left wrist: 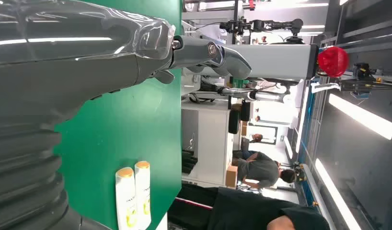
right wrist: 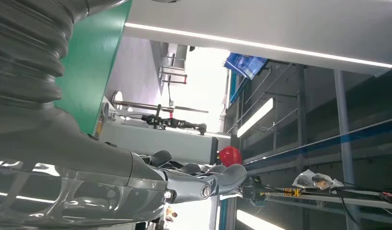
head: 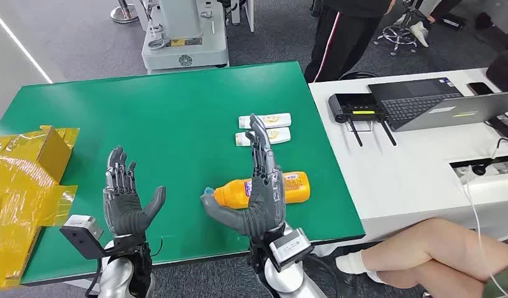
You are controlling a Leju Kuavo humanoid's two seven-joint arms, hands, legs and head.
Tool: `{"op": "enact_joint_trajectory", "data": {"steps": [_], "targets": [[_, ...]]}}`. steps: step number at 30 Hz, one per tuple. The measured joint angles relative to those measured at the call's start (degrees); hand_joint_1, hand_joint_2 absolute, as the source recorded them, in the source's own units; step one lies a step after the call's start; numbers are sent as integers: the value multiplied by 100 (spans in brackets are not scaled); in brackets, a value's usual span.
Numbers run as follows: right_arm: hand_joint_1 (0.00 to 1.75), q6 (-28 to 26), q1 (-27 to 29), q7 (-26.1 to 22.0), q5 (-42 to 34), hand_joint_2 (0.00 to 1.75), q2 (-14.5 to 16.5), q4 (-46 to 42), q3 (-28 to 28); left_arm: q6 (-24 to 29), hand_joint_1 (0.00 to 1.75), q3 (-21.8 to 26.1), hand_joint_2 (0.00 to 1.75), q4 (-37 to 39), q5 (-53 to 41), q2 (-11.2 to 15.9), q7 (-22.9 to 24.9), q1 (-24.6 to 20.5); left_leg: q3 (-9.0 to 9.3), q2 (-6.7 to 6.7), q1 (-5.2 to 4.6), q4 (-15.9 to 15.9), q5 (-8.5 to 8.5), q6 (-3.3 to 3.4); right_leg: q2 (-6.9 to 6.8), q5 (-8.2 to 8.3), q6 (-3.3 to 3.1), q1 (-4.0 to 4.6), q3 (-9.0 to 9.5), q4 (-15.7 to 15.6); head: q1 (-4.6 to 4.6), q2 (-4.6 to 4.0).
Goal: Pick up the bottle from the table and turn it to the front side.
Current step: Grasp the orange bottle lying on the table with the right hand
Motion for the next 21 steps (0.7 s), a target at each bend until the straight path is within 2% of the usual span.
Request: {"op": "enact_joint_trajectory", "data": {"steps": [8, 13, 17, 21], "targets": [[0, 6, -37, 112, 186, 175, 5, 1, 0, -9, 0, 1, 175, 0, 63, 0, 0, -7, 0, 0, 0, 0, 0, 0, 0, 0, 0, 0, 0, 0, 0, 0], [0, 133, -21, 657, 1377, 175, -51, -95, -49, -36, 0, 34, 175, 0, 99, 3, 0, -7, 1, 0, 0, 0, 0, 0, 0, 0, 0, 0, -1, 0, -1, 0], [0, 429, 19, 1271, 2676, 175, -290, -252, -284, -106, 0, 105, 175, -1, 98, 6, 0, 7, 0, -1, 0, 0, 0, 0, -2, 0, 0, 0, 1, -1, 0, 0], [0, 579, 10, 1577, 3342, 175, -816, -289, -579, -189, 0, 238, 175, -27, 118, 14, 0, 41, 0, -7, -3, 1, 0, 2, -8, 1, 2, -2, 5, -2, 1, 0]]}}
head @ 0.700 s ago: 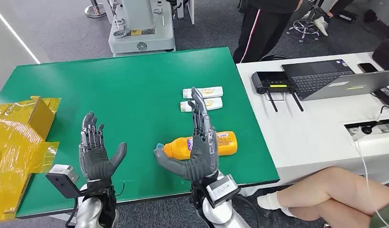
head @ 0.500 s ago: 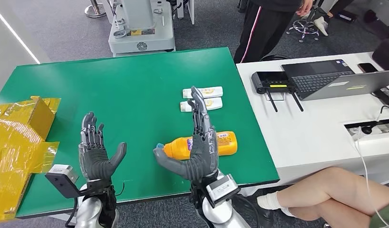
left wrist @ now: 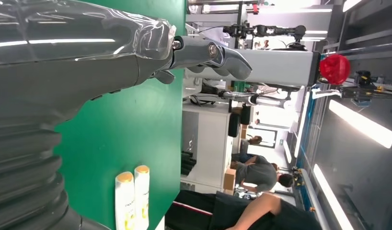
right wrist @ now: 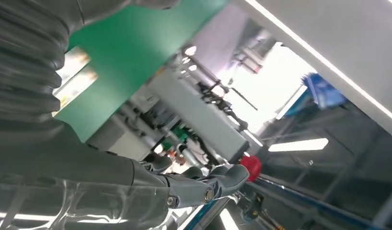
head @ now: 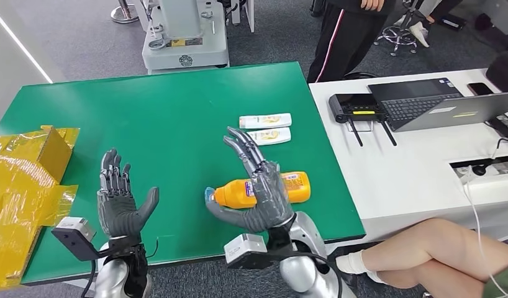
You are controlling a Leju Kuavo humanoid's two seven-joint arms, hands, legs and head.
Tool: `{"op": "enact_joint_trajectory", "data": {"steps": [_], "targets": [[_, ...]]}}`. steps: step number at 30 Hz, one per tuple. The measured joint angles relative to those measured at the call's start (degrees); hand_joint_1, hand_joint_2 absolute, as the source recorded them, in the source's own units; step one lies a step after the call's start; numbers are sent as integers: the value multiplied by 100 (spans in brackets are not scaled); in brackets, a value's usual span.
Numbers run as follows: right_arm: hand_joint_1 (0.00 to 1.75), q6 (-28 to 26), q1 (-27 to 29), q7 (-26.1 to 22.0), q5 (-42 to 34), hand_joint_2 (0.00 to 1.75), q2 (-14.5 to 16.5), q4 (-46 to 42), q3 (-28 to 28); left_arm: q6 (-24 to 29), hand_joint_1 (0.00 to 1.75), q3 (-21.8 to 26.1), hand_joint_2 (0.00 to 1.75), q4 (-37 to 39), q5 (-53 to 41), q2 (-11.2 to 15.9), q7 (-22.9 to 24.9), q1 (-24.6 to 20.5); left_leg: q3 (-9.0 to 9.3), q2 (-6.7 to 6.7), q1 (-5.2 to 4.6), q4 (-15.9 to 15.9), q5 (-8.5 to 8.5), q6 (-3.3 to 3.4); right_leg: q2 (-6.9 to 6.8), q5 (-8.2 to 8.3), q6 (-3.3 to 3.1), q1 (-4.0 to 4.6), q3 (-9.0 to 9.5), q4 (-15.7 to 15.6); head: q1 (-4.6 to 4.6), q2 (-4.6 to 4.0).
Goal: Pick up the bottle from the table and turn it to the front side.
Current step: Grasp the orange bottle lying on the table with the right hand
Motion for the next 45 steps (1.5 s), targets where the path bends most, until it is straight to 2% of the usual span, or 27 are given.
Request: {"op": "enact_joint_trajectory", "data": {"steps": [4, 10, 17, 21, 26, 30, 39, 45], "targets": [[0, 290, -129, 47, 48, 175, -593, 40, -262, -48, 0, 96, 175, -11, 24, 4, 0, 35, 0, -4, -3, 3, 1, 2, -3, 4, 6, -3, 2, 0, -1, 0], [0, 1288, -752, 210, -51, 175, -1527, 283, -388, -74, 0, 143, 175, -43, 43, 15, 0, 76, -1, -3, -5, 5, 4, 7, -2, 9, 10, -4, 4, 0, -1, 0], [0, 3418, -2456, 220, -75, 175, -2535, 1231, 54, -234, 0, 249, 175, -114, 69, 29, 0, 142, -5, -9, -5, 7, 18, 25, -12, 19, 14, -3, 3, 3, -2, 0], [0, 4234, -3528, 146, -189, 175, -2863, 1879, 648, -328, 0, 328, 175, -149, 32, 32, 0, 168, -6, -9, -5, 8, 21, 28, -13, 20, 15, -2, 3, 4, -2, 0], [0, 4616, -4580, 179, -428, 175, -2843, 2703, 1561, -319, 0, 383, 175, -172, -29, 32, 0, 179, -7, -11, -4, 7, 21, 28, -15, 20, 15, -1, 3, 5, -2, 0], [0, 4772, -5104, 378, -711, 175, -2520, 3418, 2215, -203, 0, 391, 175, -229, -28, 32, 0, 205, -6, -9, -1, 7, 21, 28, -13, 20, 15, 2, 3, 5, -2, 0], [0, 4950, -5431, 819, -1266, 175, -1738, 4724, 3080, 78, 0, 391, 175, -307, 116, 34, 0, 260, -5, -13, 1, 7, 22, 27, -15, 19, 14, 2, 2, 5, -2, 0], [0, 4975, -5428, 987, -1365, 175, -1619, 5174, 3540, 185, 0, 391, 175, -308, 225, 44, 0, 260, -6, -13, -1, 9, 22, 27, -16, 20, 15, 1, 2, 3, -2, 0]]}}
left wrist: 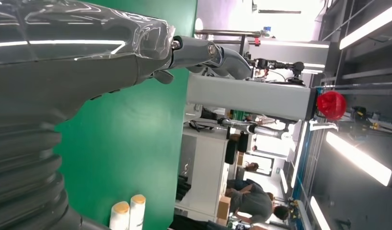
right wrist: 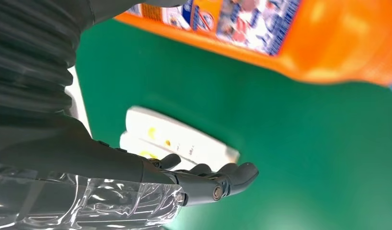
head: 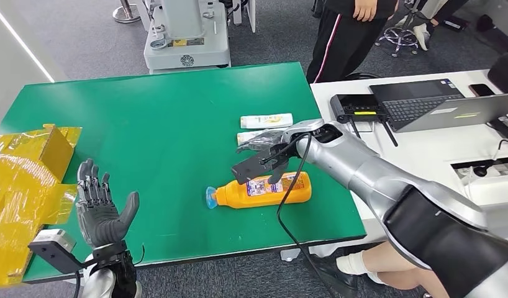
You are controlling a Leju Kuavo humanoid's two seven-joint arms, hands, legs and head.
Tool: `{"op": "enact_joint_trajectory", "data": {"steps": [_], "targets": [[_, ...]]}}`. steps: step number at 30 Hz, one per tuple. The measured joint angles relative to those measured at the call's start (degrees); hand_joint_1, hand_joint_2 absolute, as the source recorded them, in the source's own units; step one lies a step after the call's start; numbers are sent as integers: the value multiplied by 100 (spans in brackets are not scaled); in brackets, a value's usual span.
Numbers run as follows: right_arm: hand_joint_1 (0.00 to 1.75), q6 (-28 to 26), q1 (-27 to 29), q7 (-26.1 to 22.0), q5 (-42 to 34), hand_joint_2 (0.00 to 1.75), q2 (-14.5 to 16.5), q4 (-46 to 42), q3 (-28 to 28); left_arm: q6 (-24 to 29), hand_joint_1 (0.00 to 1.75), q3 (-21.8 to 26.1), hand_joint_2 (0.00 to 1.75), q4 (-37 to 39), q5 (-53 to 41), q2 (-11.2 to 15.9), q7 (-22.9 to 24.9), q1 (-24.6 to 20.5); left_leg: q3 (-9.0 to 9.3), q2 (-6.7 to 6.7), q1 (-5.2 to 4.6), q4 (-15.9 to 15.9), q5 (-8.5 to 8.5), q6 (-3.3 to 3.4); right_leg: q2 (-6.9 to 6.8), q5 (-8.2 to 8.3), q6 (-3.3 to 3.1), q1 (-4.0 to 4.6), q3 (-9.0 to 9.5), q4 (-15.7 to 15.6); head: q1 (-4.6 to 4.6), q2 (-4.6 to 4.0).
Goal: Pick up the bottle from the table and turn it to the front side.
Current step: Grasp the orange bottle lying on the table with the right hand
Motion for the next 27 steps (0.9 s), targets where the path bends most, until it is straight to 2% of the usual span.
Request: {"op": "enact_joint_trajectory", "data": {"steps": [7, 14, 21, 27], "targets": [[0, 20, -1, 202, -3, 175, -126, 141, 578, 117, 0, -1, 175, 0, 106, 9, 0, 0, 0, 2, -1, 5, -1, 1, 1, 1, 1, -1, 1, 0, 0, 0], [0, 356, -156, 377, -53, 175, -150, 300, 1022, 127, 0, 0, 175, 2, 173, 10, 0, -6, 1, 5, 0, 5, -1, 1, 6, 1, 0, 0, -1, 0, -1, 0], [0, 467, -218, 369, -251, 175, -167, 392, 1308, 151, 0, -2, 175, 2, 201, 9, 0, -8, 1, 6, 1, 5, -1, 1, 6, 1, 1, 1, -1, 1, -1, 0], [0, 331, -122, 326, -404, 175, -167, 440, 1483, 202, 0, -2, 175, 0, 218, 9, 0, -8, 0, 5, 0, 5, -1, 1, 5, 1, 1, 0, 0, 0, -1, 0]]}}
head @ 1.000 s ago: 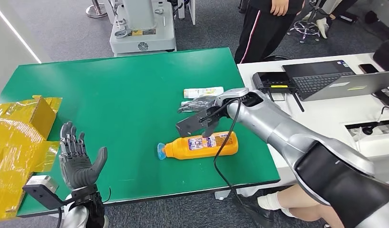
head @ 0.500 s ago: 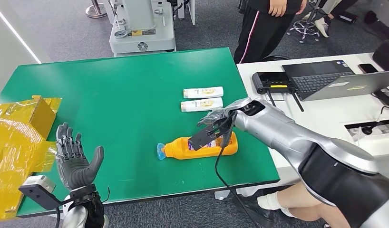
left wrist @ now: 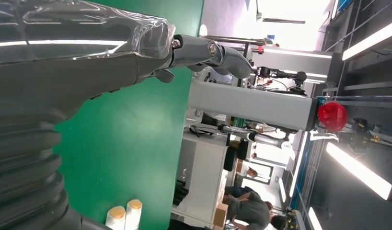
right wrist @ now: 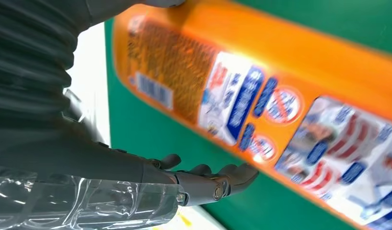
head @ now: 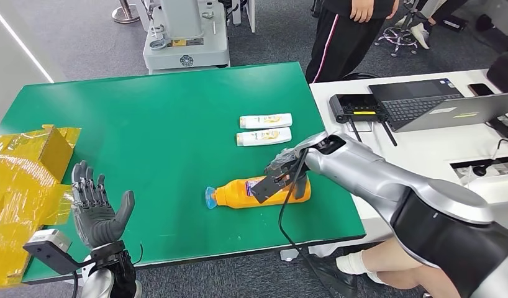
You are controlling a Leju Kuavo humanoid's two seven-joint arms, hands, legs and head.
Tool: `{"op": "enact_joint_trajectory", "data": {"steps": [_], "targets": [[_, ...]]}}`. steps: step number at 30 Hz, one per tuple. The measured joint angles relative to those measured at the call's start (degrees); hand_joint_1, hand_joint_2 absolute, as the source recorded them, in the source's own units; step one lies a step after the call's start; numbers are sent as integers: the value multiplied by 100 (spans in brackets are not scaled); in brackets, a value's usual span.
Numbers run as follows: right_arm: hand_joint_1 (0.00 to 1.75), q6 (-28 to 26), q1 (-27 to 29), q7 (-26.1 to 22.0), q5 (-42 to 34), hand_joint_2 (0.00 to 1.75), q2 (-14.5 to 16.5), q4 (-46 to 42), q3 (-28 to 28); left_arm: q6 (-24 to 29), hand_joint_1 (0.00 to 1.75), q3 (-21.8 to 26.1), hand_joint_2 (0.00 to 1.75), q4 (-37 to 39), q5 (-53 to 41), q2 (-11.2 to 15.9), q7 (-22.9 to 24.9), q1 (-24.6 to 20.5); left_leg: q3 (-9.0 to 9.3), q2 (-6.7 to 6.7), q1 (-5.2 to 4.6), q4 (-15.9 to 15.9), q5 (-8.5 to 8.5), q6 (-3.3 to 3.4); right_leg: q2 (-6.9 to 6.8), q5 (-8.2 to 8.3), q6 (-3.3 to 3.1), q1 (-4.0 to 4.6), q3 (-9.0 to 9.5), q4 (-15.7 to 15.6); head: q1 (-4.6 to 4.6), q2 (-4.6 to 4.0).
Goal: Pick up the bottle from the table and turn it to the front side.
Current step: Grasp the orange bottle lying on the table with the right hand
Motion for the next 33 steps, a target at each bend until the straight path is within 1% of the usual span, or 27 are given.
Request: {"op": "enact_joint_trajectory", "data": {"steps": [9, 16, 19, 23, 33], "targets": [[0, -174, 75, -198, -145, 175, 0, 55, 171, 13, 0, 0, 175, -14, 10, 0, 0, 15, 0, 1, 0, 0, 0, 0, 0, 0, 0, 0, 0, 0, 0, 0], [0, -698, 210, -438, -228, 175, 73, -10, 324, -15, 0, -5, 175, -76, 4, -3, 0, 54, 0, 1, 1, 0, 0, 0, 1, 0, 0, 1, 0, 1, 0, 0], [0, -983, 306, -462, -209, 175, 178, -22, 406, -8, 0, -17, 175, -79, 20, -4, 0, 54, 0, 1, 2, -1, 0, 0, 1, 0, 0, 2, 0, 1, 0, 0], [0, -1382, 460, -494, -240, 175, 438, -5, 465, 21, 0, -69, 175, -79, 1, -4, 0, 52, 1, 4, 3, -1, 0, -1, 6, 0, -1, 3, -1, 1, 1, 0], [0, -1557, 619, -527, -235, 175, 880, 88, 550, 117, 0, -166, 175, -79, 14, -1, 0, 92, 0, 7, 3, -2, 0, -1, 9, 0, 0, 3, 0, 1, 1, 0]]}}
